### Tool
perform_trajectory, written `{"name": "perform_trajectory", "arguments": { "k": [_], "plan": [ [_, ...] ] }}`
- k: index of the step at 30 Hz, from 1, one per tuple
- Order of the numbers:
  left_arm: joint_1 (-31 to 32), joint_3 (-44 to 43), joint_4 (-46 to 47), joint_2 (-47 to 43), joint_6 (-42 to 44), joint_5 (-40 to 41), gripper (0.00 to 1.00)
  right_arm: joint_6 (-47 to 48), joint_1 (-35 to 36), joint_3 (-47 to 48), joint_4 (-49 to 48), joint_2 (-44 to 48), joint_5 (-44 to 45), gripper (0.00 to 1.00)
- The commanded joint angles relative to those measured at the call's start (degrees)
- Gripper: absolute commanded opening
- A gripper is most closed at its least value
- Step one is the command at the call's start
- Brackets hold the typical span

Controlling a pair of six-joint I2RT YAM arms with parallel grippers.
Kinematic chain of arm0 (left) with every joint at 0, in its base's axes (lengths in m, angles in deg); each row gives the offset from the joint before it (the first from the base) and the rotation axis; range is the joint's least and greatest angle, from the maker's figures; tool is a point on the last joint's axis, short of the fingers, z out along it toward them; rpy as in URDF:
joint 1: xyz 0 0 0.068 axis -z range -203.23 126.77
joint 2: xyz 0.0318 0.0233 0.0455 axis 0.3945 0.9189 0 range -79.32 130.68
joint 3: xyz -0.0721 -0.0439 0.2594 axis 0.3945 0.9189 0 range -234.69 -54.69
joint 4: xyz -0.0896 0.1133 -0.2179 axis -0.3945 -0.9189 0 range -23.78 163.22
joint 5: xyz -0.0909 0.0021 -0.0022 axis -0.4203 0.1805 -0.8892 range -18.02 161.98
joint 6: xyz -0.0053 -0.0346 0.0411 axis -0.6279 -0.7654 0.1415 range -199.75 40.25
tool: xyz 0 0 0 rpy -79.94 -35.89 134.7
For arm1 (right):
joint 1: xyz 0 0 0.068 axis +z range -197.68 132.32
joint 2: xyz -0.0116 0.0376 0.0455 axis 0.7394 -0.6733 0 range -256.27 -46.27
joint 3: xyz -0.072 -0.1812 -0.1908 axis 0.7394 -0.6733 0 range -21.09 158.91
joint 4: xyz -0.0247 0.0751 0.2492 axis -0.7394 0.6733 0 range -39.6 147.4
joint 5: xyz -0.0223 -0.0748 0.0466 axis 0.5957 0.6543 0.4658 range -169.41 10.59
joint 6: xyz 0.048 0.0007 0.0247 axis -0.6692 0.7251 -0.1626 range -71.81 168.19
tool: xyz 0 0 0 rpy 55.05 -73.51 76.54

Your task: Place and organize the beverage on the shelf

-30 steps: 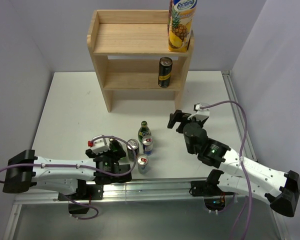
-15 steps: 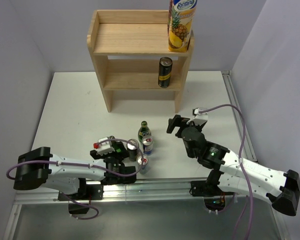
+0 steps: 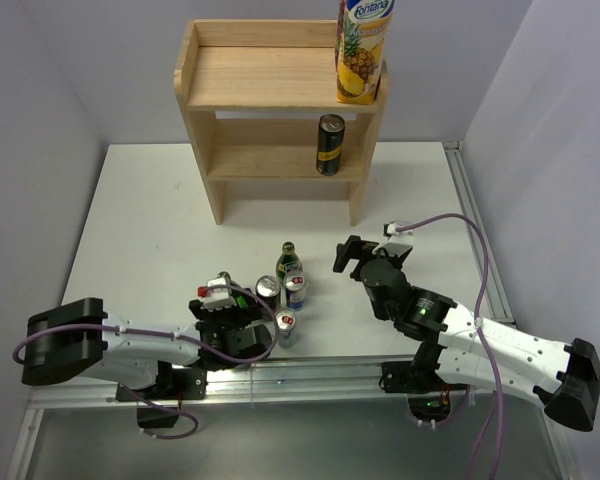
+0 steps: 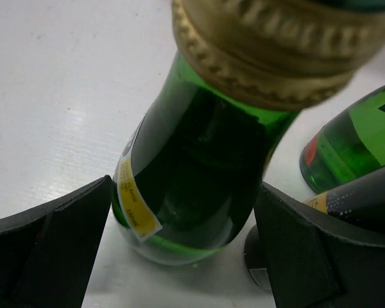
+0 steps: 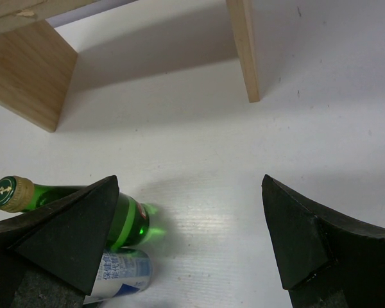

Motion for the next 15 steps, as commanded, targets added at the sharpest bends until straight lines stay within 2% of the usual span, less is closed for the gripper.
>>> {"name": "perform_trajectory", "arguments": {
  "k": [1,10,15],
  "plan": [
    [-2.2,1.8,15.7,0.3,11.4,-1.8,0.97,-1.1,0.5,-0.5,-1.1,0.6,0.9,1.0],
    [-7.5,4.3,35.2,7.0,25.5,-5.9,0.97,-1.1,0.6,-0.7,-1.8,0.1,0.5,1.0],
    [-11.0,5.8,42.3,9.5,30.3,-7.5,0.96,-1.1,0.7,-1.0,-1.8,0.1,0.6,1.0]
  ]
}}
